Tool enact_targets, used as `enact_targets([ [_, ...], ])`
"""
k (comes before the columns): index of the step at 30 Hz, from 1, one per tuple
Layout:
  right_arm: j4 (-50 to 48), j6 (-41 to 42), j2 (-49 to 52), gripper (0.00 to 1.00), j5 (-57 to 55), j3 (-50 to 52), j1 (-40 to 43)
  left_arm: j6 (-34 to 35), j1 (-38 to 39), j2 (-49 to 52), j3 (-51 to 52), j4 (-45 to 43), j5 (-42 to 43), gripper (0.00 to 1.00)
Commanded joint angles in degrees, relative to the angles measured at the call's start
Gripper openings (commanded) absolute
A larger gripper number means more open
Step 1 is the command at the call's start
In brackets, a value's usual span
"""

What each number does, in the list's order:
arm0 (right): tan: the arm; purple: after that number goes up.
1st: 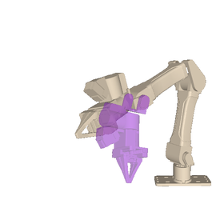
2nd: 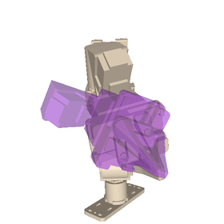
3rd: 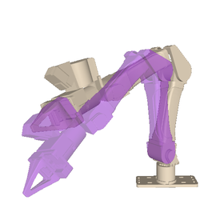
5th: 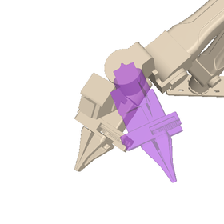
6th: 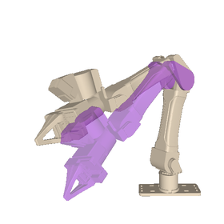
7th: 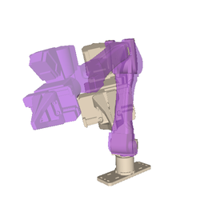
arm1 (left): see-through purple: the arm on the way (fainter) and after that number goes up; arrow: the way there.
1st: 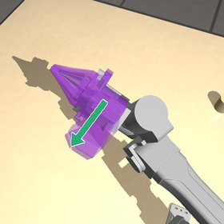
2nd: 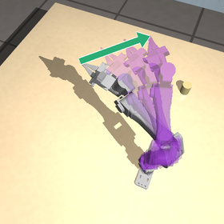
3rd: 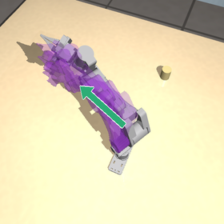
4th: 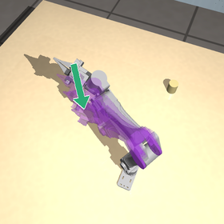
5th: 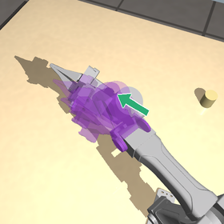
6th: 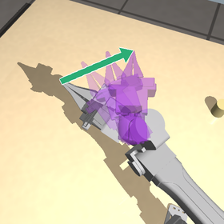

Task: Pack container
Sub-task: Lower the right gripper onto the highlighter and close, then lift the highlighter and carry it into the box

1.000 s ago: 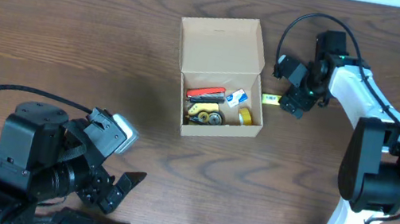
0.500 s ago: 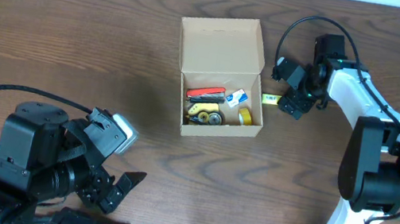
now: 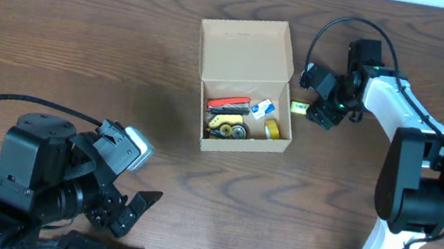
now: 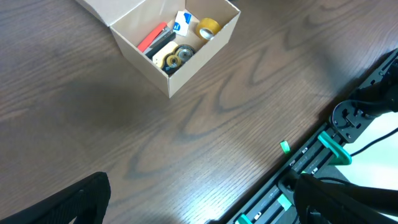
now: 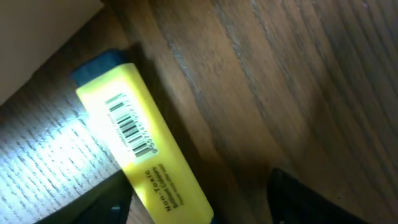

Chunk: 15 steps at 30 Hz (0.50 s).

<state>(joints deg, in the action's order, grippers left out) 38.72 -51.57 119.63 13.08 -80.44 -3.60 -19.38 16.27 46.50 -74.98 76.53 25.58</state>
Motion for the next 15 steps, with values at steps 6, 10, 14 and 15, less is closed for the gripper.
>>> enact_targets([
  [6, 0.7, 1.8, 2.2, 0.53, 1.1, 0.6, 0.2, -0.4, -0.1, -0.1, -0.9, 0.2, 0.9, 0.95],
  [10, 0.9, 1.9, 2.2, 0.37, 1.1, 0.6, 0.2, -0.3, -0.1, -0.1, -0.9, 0.2, 0.9, 0.95],
  [14, 1.1, 3.3, 2.2, 0.31, 1.1, 0.6, 0.2, -0.3, -0.1, -0.1, -0.9, 0.2, 0.9, 0.95],
  [15, 1.1, 3.3, 2.2, 0.29, 1.1, 0.6, 0.2, -0.3, -0.1, -0.1, -0.9, 0.2, 0.9, 0.95],
])
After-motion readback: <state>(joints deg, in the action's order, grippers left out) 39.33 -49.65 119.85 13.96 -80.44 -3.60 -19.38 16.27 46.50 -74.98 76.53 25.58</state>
